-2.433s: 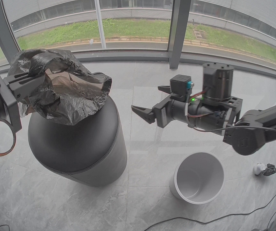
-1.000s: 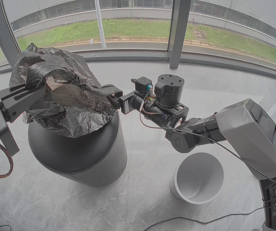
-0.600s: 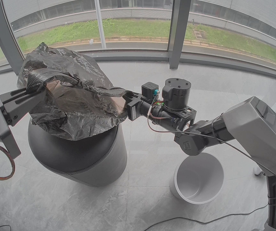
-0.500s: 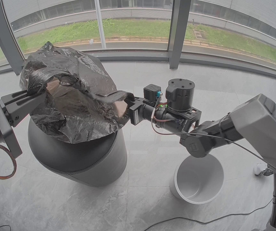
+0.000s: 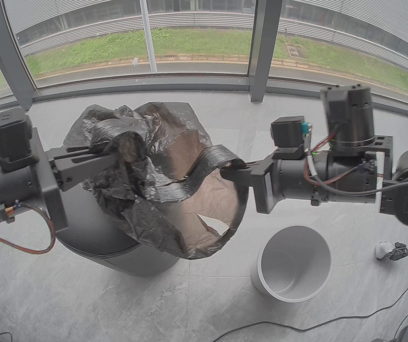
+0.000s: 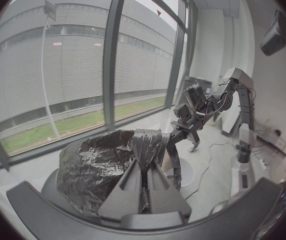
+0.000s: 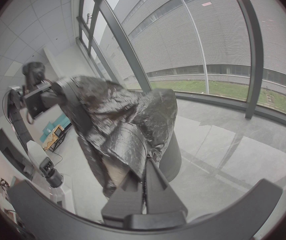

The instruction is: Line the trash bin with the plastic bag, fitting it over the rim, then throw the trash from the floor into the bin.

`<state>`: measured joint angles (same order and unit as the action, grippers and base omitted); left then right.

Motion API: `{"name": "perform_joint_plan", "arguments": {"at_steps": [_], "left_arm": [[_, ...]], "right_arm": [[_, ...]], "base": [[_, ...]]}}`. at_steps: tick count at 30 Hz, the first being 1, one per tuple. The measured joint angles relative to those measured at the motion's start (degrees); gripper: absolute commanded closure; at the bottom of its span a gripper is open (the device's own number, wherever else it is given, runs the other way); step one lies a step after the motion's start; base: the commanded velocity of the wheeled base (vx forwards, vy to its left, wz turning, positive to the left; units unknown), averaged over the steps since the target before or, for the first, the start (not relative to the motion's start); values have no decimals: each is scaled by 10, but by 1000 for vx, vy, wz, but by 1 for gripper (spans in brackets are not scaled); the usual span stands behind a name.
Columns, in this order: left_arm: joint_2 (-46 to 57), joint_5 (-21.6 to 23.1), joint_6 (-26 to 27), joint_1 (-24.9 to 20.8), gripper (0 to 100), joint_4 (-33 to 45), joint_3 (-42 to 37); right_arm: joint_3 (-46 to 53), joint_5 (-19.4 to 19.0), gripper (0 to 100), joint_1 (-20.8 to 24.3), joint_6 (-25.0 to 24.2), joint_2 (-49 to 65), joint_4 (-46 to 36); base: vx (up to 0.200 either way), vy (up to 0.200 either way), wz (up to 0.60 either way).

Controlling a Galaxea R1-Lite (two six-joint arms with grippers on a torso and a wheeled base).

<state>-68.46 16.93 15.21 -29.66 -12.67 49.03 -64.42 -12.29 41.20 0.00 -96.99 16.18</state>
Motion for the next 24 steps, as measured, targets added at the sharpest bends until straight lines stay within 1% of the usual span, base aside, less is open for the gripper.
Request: {"name": "perform_joint_plan", "arguments": {"at_steps": [1,4,7,9,11,14,17,19,21,24], "left_arm": [[-16,29,-6,6,100,-9,6],[-65,92,-33,19,100,-47,26],[-109,124,-80,27,100,-95,44],[-132,132,-115,29,100,-120,54],[-154,136,-160,29,100,-149,65],[-180,144,-242,25,100,-182,75],[-199,155,-295,17,100,-210,80],[-210,160,-304,13,100,-224,81],[-219,165,-303,5,100,-232,82],[-231,168,-299,-6,100,-240,82]], "right_arm": [[4,11,100,5,-8,19,-12],[13,39,100,16,-28,67,-55],[19,56,100,26,-40,105,-91],[22,62,100,28,-44,125,-101],[25,73,100,29,-46,143,-107],[32,91,100,30,-49,163,-110],[51,105,100,33,-50,180,-110],[72,110,100,36,-50,190,-109],[96,117,100,44,-51,199,-109],[128,143,100,64,-51,214,-108]], "base": [[0,0,0],[0,0,0],[0,0,0],[0,0,0],[0,-200,0],[0,-200,0],[0,-200,0],[0,-200,0],[0,-200,0],[0,-200,0]]}}
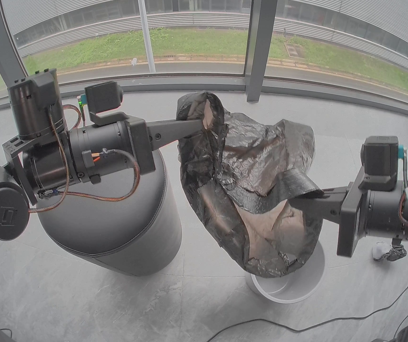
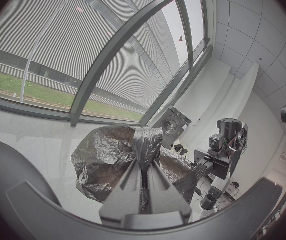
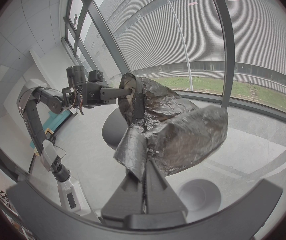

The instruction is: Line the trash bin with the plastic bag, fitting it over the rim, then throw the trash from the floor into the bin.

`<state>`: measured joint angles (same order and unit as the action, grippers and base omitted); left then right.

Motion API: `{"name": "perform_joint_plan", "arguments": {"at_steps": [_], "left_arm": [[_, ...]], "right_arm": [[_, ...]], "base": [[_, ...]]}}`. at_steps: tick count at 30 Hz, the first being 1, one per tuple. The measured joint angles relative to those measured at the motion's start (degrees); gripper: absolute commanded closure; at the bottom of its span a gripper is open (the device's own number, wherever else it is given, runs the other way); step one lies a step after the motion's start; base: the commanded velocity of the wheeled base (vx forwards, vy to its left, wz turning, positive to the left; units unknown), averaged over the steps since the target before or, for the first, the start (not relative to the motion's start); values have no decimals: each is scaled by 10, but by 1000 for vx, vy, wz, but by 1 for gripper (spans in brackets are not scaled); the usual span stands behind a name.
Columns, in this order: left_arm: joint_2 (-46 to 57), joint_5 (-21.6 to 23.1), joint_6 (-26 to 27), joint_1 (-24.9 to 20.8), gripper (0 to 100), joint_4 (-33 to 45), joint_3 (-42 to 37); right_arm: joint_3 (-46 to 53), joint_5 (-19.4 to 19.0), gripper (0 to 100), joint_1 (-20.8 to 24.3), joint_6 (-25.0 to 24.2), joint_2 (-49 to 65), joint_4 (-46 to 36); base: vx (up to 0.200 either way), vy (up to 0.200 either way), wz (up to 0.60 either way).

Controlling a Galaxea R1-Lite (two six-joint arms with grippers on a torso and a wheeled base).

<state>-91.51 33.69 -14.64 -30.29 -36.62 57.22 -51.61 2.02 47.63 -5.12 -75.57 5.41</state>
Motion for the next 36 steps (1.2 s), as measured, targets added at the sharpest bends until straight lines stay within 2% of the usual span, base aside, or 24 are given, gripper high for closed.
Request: {"name": "perform_joint_plan", "arguments": {"at_steps": [4,18,27,36], "left_arm": [[-10,2,2,-14,100,-3,-6],[-5,3,-5,-20,100,-6,-66],[-6,0,-17,0,100,-10,-111],[-10,4,-43,15,100,-20,-167]], "right_arm": [[26,20,100,23,-2,19,1],[45,21,100,31,-2,35,0],[70,15,100,26,-2,38,-1],[100,-19,100,-8,0,39,0]], "base": [[0,-200,0],[0,-200,0],[0,0,0],[-200,0,0]]}}
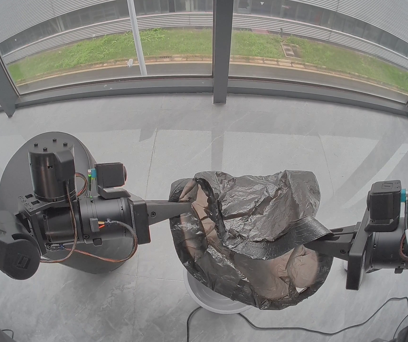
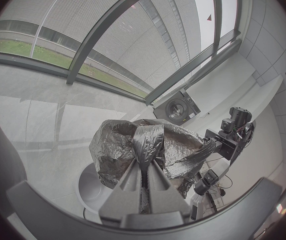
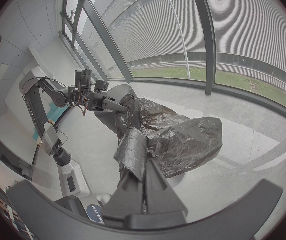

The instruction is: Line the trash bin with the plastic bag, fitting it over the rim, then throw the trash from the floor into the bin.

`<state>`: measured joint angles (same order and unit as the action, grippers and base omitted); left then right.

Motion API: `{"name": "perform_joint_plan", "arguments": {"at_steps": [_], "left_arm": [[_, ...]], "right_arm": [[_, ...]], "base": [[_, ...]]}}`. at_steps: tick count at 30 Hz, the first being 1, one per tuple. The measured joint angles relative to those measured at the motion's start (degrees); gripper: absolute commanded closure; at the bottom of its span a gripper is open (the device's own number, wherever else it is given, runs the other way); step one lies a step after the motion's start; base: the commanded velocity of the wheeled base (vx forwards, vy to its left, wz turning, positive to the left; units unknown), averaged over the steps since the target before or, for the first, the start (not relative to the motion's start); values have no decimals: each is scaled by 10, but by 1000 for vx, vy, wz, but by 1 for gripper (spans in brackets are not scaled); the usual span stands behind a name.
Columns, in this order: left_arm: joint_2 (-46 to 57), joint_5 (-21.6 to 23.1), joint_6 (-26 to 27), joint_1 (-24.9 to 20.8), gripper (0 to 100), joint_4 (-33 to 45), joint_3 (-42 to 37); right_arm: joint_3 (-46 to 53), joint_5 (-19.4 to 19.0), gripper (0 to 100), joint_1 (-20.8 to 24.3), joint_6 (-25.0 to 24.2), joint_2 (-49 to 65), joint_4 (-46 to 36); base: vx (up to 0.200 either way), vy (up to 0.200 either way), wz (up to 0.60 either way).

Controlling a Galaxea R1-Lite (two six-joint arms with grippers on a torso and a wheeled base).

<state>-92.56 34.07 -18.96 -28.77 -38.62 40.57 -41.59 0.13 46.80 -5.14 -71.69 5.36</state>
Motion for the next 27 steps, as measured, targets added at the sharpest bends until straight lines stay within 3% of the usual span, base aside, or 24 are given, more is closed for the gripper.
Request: {"name": "perform_joint_plan", "arguments": {"at_steps": [9,27], "left_arm": [[-2,1,-2,-1,100,-26,-48],[-101,-5,-5,39,100,-151,-93]], "right_arm": [[21,-11,100,-10,0,10,-2],[24,-117,100,-62,3,-81,40]], "base": [[-200,0,0],[0,0,0]]}}
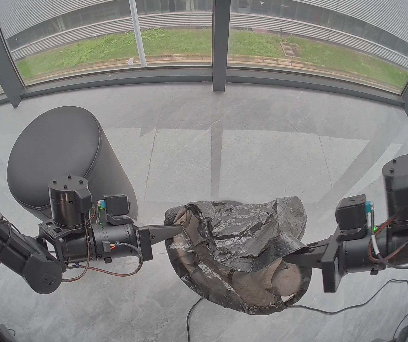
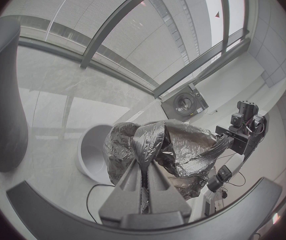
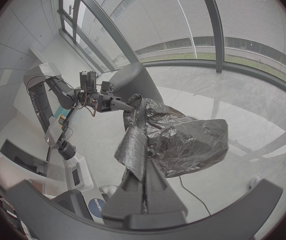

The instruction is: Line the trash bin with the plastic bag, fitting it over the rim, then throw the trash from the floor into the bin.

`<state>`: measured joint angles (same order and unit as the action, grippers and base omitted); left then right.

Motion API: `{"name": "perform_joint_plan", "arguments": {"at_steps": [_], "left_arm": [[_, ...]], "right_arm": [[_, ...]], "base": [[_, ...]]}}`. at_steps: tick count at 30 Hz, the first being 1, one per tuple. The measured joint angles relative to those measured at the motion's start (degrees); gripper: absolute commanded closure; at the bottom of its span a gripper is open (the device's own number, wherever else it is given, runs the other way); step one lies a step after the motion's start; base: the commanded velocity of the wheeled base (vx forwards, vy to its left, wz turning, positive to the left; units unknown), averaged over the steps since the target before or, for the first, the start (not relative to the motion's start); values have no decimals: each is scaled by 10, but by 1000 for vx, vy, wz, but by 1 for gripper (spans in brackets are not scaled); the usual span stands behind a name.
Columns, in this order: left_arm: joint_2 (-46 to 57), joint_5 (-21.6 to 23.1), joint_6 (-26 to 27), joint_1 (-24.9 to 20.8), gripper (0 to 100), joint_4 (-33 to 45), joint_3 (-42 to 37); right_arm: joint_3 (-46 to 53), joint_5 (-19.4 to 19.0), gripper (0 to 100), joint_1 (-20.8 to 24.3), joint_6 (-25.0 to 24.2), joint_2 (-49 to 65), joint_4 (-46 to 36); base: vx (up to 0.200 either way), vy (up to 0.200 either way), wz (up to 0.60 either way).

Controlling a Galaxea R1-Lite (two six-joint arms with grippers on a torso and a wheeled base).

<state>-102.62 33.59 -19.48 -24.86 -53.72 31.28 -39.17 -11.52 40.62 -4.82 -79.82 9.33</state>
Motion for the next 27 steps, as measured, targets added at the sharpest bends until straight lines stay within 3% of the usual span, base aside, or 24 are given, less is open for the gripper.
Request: {"name": "perform_joint_plan", "arguments": {"at_steps": [17,27], "left_arm": [[-69,48,-4,64,100,-100,-94],[-155,49,-9,68,100,-179,-12]], "right_arm": [[-94,-53,100,-31,-3,-236,114],[-108,-53,100,-125,0,-318,156]], "base": [[0,0,0],[0,0,0]]}}
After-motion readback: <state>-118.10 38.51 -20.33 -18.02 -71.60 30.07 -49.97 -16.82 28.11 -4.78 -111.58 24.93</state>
